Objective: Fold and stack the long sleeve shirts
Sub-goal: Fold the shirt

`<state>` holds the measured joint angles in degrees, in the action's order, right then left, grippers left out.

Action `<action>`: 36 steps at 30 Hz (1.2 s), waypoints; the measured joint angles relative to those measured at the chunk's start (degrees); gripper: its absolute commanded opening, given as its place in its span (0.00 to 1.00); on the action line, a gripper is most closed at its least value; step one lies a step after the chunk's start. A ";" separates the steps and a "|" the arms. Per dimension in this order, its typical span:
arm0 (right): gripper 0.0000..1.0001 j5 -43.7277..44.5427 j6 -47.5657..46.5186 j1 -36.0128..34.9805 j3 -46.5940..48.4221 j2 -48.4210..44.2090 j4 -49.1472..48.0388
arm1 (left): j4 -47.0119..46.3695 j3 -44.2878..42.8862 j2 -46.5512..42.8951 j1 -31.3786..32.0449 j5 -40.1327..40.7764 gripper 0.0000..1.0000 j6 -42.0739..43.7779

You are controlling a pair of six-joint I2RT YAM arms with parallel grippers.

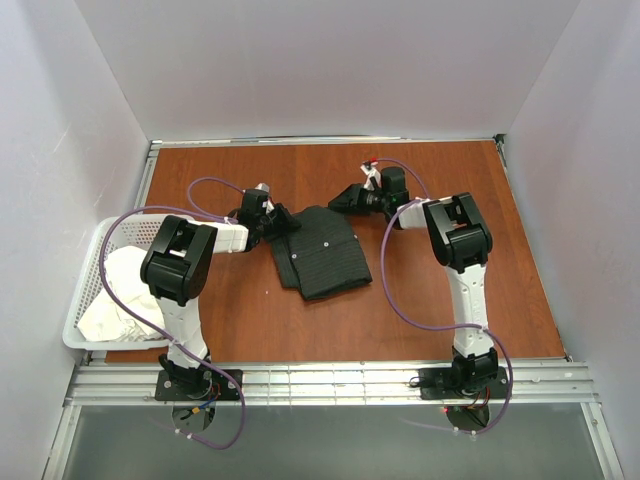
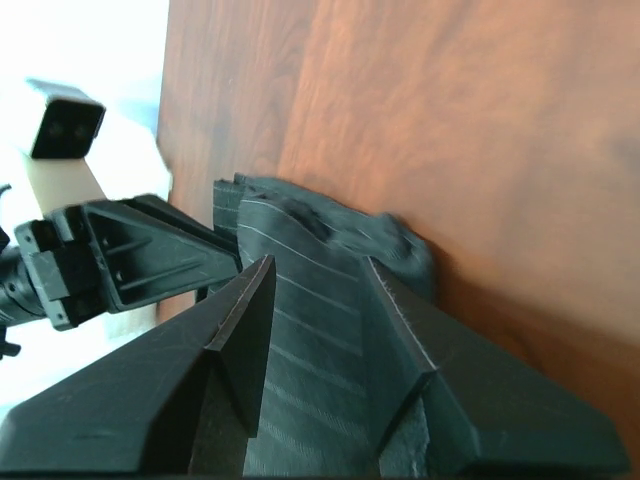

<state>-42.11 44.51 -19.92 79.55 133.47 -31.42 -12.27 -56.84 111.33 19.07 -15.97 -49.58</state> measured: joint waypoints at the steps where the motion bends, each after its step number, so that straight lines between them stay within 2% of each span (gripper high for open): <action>1: 0.32 0.42 -0.13 0.57 -0.68 -0.96 0.35 | 0.07 0.00 -0.07 -0.02 0.00 0.17 0.04; 7: 0.33 2.19 -0.31 1.40 -1.68 -8.09 2.21 | 0.94 -0.22 -0.20 -0.15 -0.28 0.17 0.76; 12: 0.33 2.78 0.24 -3.54 -1.03 -13.46 1.44 | 1.29 -0.28 -0.22 -0.22 -0.57 0.18 1.11; 18: 0.33 4.15 2.97 -10.29 2.10 -9.16 0.22 | 1.38 -0.28 -0.22 -0.22 -0.55 0.17 1.09; 21: 0.33 5.31 4.39 -11.10 1.68 -4.74 -0.11 | 1.53 -0.28 -0.24 -0.22 -0.39 0.17 1.05; 25: 0.33 5.55 7.61 -8.90 -3.13 -0.81 -3.61 | 1.90 -0.26 -0.31 -0.20 -0.13 0.16 0.59; 30: 0.33 5.49 9.11 -5.49 -5.99 -1.44 -9.25 | 1.18 0.66 -0.33 -0.31 -0.61 0.14 -0.74; 36: 0.33 4.37 9.53 0.72 -8.92 -2.05 -10.75 | 0.42 1.14 -0.35 -0.63 -1.01 0.15 -1.55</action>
<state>-37.74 54.04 -19.20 70.63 131.41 -42.17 -11.86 -55.70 110.98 18.44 -16.97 -51.13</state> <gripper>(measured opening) 0.324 0.143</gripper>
